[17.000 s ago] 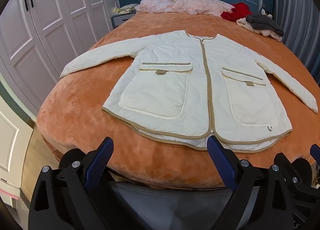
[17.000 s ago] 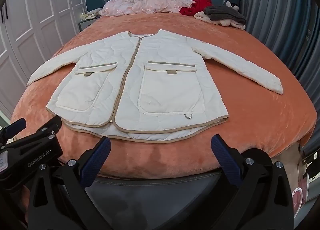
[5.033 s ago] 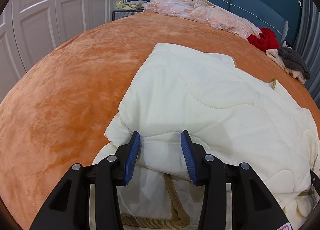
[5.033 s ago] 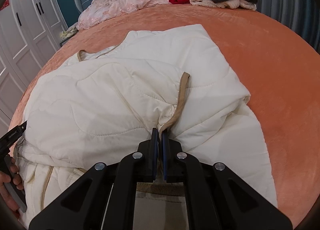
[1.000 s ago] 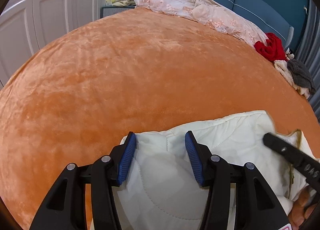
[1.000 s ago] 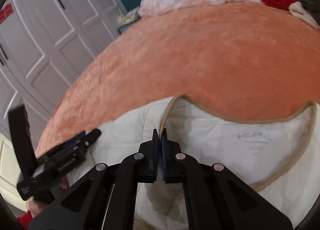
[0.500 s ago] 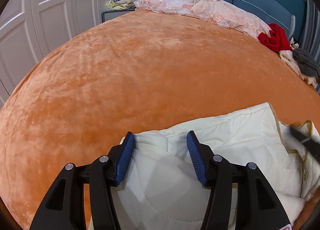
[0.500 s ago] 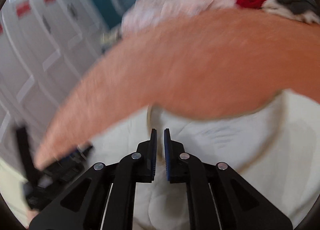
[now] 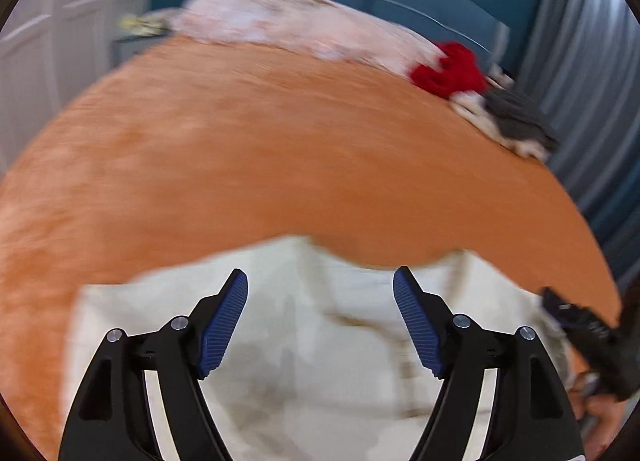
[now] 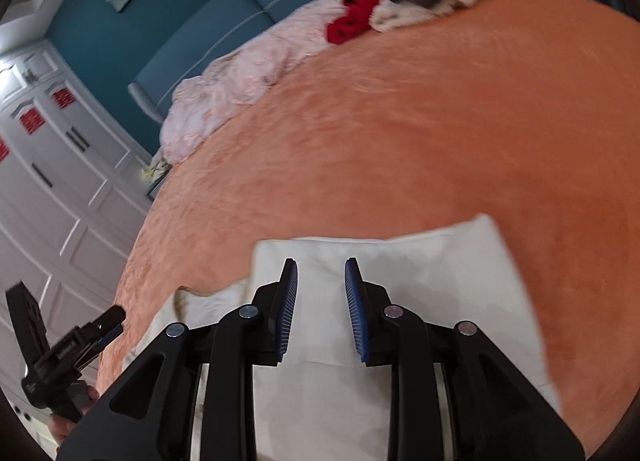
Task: Fold large clothes
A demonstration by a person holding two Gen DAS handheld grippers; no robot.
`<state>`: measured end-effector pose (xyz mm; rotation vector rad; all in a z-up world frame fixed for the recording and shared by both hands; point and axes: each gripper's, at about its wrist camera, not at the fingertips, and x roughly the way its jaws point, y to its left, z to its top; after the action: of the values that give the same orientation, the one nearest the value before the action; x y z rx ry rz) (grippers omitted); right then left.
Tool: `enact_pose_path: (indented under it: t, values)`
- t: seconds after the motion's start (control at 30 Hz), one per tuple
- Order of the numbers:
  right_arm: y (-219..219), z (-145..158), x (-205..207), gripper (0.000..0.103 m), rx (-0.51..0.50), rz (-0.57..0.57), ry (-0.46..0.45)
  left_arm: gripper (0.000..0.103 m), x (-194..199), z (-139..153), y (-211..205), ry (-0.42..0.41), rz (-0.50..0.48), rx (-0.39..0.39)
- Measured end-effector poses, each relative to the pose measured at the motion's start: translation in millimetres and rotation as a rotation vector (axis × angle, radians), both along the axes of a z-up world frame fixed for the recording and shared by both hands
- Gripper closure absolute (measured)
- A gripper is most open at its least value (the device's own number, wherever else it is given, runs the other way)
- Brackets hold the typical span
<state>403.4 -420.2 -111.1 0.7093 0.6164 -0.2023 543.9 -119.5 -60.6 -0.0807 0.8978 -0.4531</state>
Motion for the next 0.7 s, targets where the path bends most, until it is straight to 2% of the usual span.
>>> enact_pose_path:
  t: [0.1,0.23,0.33,0.43,0.5,0.53,0.57,0.63,0.7]
  values:
    - [-8.7,-11.7,0.7,0.078,0.036,0.019,0.011,0.029,7.5,-17.5,-54.2,0.101,-0.094,-0.024]
    - [-13.5,-24.3,6.5,0.08,0.061,0.042,0.024,0.029,17.0,-43.5,-95.7,0.194,-0.11,-0.054]
    - [-12.2,-32.9,8.0,0.081,0.057,0.061,0.025,0.029,20.8,-61.8,-115.2,0.243,-0.116,-0.046]
    - [-11.3,-37.0,9.2,0.081,0.058,0.063,0.018,0.029,25.2,-69.1,-128.0,0.237,-0.123,-0.017]
    - [-12.0,-38.7,9.8,0.081,0.058,0.064,0.013,0.033,28.2,-68.9,-133.2,0.22,-0.131,0.007]
    - [-12.3,-39.0,10.9,0.081,0.058,0.065,0.011,0.048,29.4,-68.2,-135.1,0.211,-0.137,0.013]
    - [-12.7,-39.1,9.6,0.081,0.057,0.065,0.007,0.07,29.9,-67.0,-138.1,0.193,-0.147,0.024]
    - [-12.9,-38.5,8.8,0.081,0.056,0.066,0.002,0.087,30.5,-67.0,-140.4,0.193,-0.172,0.03]
    - [-13.6,-36.9,7.6,0.08,0.061,0.068,-0.006,0.089,28.6,-64.8,-143.1,0.184,-0.17,0.048]
